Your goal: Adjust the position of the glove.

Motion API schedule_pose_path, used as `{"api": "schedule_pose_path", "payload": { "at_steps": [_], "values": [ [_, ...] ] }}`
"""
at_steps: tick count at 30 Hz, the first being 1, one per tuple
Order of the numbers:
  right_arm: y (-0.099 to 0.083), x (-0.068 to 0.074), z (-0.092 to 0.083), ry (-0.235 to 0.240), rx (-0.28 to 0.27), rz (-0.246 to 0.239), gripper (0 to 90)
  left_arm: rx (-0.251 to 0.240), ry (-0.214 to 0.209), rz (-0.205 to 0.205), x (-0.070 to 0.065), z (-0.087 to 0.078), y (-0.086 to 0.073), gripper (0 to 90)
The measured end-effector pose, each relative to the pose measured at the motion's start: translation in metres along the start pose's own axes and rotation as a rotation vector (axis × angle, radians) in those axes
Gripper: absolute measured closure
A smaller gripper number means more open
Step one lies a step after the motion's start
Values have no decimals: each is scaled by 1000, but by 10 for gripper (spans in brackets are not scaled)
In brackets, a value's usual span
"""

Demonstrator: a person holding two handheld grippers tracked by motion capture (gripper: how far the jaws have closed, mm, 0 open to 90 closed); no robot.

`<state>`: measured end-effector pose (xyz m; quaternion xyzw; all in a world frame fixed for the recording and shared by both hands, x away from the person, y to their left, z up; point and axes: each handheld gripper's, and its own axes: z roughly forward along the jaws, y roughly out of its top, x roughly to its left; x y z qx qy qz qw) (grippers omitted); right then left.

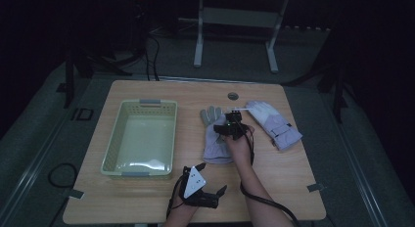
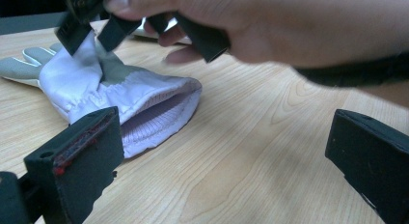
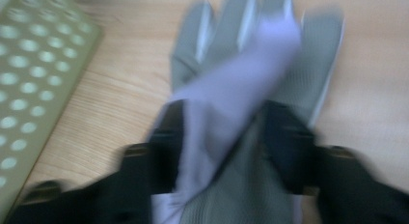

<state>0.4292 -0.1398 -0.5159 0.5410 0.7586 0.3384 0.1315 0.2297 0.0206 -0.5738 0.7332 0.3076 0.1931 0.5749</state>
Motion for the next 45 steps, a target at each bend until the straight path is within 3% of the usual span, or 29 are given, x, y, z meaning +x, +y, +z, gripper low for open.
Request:
{"api": "schedule_pose_path", "payload": {
  "at_steps": [1,2,3,5,7,13,16,18,20,21,22,24,26,28,30,32,33,34,37,38,39,40,41,44,45],
  "values": [
    [1,1,-3,-20,1,-30,410,1,1,0,0,0,0,2],
    [4,-1,-9,-25,26,-6,284,1,2,-1,0,0,0,2],
    [5,-3,-12,1,44,3,206,1,2,1,0,0,0,2],
    [9,-9,-18,66,45,11,187,2,2,-1,0,0,0,2],
    [11,-11,-24,66,38,-30,125,2,3,0,1,0,0,2],
    [19,-27,-42,75,-20,-95,149,2,2,-6,1,0,0,2],
    [25,-44,-57,64,-34,-133,184,4,2,-10,1,1,0,2],
    [27,-52,-63,73,-31,-135,184,5,2,-10,2,0,0,2],
    [30,-60,-69,133,-7,-113,184,5,2,-9,2,0,0,2],
    [30,-60,-69,133,-7,-113,184,4,3,-9,1,1,0,2],
    [34,-69,-77,164,-23,-105,201,3,3,-10,1,1,0,2],
    [35,-72,-80,174,-25,-112,197,3,3,-11,1,1,0,2],
    [39,-85,-90,139,-47,-147,146,4,3,-13,1,1,0,2],
    [40,-89,-92,141,-46,-147,140,5,3,-12,2,1,0,2],
    [41,-110,-100,139,-84,-196,152,5,2,-13,2,1,0,2],
    [41,-116,-102,126,-84,-201,156,5,3,-12,1,1,0,2],
    [40,-132,-105,131,-101,-208,155,6,4,-12,1,1,0,2],
    [39,-142,-106,130,-93,-200,156,7,4,-13,1,1,0,2],
    [38,-149,-107,121,-74,-194,167,7,6,-14,2,1,0,2],
    [37,-156,-108,118,-47,-178,178,7,5,-13,2,1,0,2],
    [31,-174,-107,140,-15,-122,165,6,5,-14,1,1,0,2],
    [31,-174,-107,140,-15,-122,165,6,5,-13,2,1,0,2],
    [30,-178,-106,131,-25,-125,110,5,5,-14,2,1,0,2],
    [27,-184,-105,117,-52,-127,108,4,4,-18,2,1,0,2],
    [25,-192,-98,87,-26,-136,150,4,4,-18,2,1,0,2]
  ]
}}
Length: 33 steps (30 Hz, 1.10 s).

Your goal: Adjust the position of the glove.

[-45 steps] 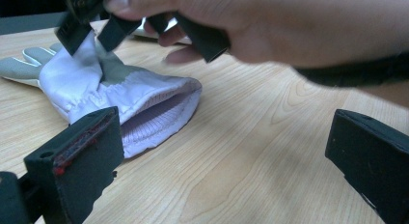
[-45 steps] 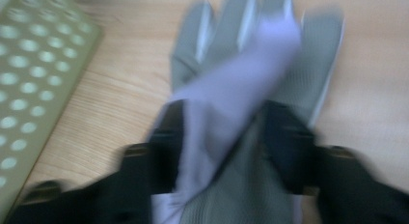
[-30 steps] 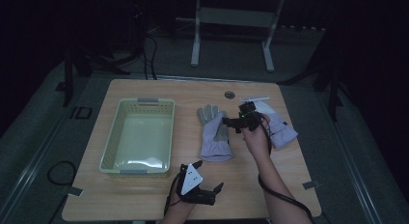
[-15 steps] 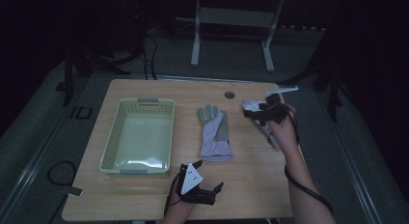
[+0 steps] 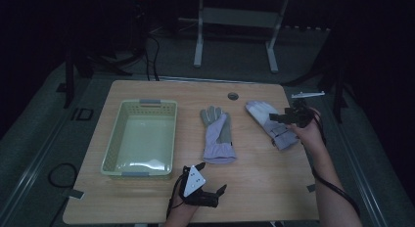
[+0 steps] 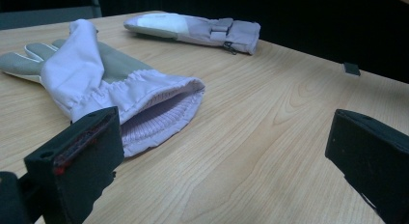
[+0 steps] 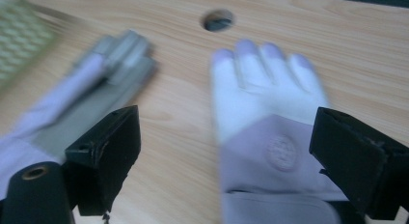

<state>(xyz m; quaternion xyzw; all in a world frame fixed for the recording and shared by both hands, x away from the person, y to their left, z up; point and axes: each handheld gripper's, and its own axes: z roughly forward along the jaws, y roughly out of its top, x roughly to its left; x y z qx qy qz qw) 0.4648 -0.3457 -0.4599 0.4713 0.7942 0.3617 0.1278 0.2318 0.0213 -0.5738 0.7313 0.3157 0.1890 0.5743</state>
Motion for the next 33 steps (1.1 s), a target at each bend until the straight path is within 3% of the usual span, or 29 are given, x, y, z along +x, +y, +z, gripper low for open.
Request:
{"api": "schedule_pose_path", "payload": {
  "at_steps": [1,3,5,7,15,20,23,25,30,33],
  "values": [
    [0,0,0,0,0,0,150,-1,0,-1,0,0,0,2],
    [-2,-5,4,-56,3,-38,333,-1,0,-1,0,0,0,2],
    [-3,-12,8,-43,3,-15,492,0,-1,-2,0,0,0,2],
    [-4,-17,14,-16,11,-4,509,1,-1,-4,1,0,0,2],
    [-12,-29,41,-74,117,-47,490,-1,0,-10,1,0,0,2],
    [-21,-36,54,-98,189,-92,550,0,0,-12,1,0,0,2],
    [-24,-39,60,-80,209,-87,562,0,0,-10,1,0,0,2],
    [-24,-42,63,-44,221,-60,610,0,0,-10,1,0,0,2],
    [-23,-36,63,-69,238,-48,650,0,0,-7,1,0,0,2],
    [-25,-33,61,-76,214,-1,709,1,1,-9,1,0,0,2]
  ]
}}
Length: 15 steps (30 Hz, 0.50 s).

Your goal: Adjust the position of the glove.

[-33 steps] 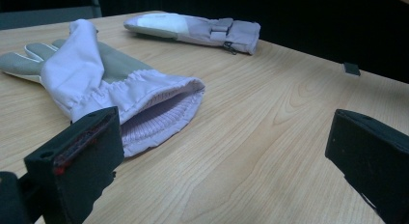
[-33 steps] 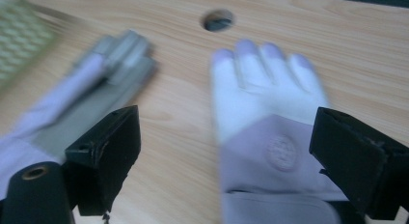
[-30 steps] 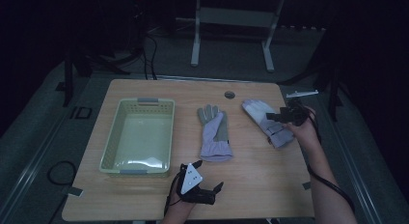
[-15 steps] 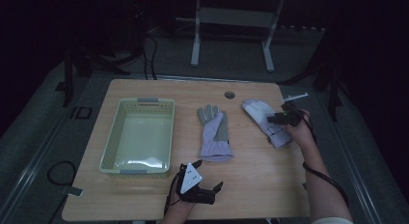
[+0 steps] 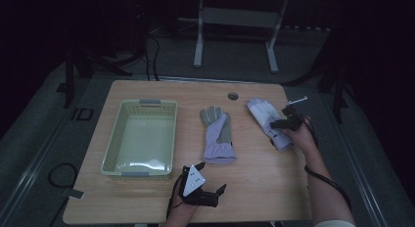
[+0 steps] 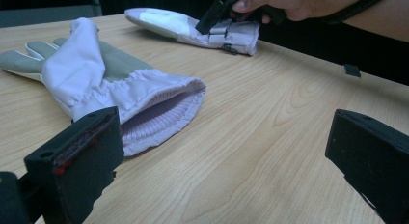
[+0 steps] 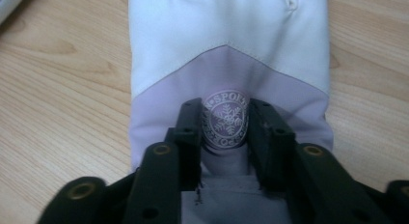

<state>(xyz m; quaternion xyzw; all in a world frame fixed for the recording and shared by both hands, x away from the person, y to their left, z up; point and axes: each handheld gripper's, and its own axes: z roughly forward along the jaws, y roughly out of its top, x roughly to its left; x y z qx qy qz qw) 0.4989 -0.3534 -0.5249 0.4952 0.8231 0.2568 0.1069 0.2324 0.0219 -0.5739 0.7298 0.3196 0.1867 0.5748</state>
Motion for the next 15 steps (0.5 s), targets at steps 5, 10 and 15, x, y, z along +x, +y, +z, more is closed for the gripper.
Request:
{"api": "schedule_pose_path", "payload": {
  "at_steps": [5,10,15],
  "values": [
    [0,10,-13,-45,-27,71,774,1,1,0,0,0,0,2],
    [1,31,-43,-57,-103,156,782,1,1,5,0,0,0,2],
    [2,53,-76,-83,-179,207,782,1,3,9,-1,0,0,2]
  ]
}}
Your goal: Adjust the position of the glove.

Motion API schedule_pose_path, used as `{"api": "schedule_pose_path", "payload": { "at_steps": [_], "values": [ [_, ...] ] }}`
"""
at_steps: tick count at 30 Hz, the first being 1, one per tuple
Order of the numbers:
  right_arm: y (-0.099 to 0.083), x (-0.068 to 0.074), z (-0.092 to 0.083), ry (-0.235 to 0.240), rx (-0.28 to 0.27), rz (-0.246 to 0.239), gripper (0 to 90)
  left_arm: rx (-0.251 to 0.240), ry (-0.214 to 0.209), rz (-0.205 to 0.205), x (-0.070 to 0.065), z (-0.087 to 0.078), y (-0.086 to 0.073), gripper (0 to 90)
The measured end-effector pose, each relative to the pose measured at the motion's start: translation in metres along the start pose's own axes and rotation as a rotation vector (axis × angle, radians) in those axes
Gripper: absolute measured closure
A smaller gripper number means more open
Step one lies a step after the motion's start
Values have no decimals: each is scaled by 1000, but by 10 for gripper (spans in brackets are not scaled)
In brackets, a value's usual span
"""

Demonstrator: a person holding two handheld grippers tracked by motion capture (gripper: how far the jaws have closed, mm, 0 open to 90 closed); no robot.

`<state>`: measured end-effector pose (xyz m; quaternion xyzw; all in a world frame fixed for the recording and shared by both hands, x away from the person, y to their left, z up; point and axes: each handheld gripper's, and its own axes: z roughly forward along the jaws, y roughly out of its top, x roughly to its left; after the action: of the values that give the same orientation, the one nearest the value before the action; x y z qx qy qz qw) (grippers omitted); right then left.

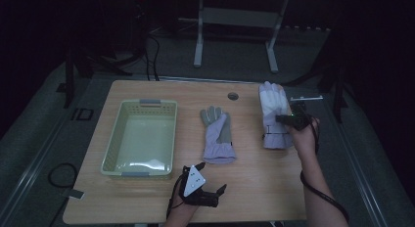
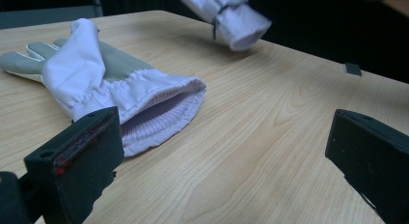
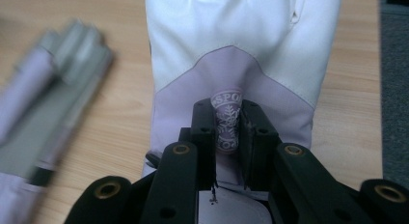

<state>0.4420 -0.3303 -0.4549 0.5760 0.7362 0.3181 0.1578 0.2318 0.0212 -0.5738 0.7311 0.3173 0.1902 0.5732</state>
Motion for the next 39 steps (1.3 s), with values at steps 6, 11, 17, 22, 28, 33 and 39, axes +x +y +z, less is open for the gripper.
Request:
{"api": "schedule_pose_path", "payload": {
  "at_steps": [6,11,17,22,28,33,39],
  "values": [
    [-8,22,-29,-30,-54,20,783,0,1,3,0,0,0,2],
    [-24,35,-37,-64,-65,37,782,-4,-3,3,0,0,0,2],
    [-45,35,-33,-63,-68,91,782,0,1,7,-1,0,0,2],
    [-60,35,-13,-37,-23,123,779,1,3,8,-1,0,0,2],
    [-62,33,10,-63,19,114,775,1,2,7,-1,0,0,2],
    [-61,25,27,-93,51,121,750,1,1,6,-1,0,0,2],
    [-64,21,41,-86,76,117,707,2,0,8,-1,0,0,2]
  ]
}}
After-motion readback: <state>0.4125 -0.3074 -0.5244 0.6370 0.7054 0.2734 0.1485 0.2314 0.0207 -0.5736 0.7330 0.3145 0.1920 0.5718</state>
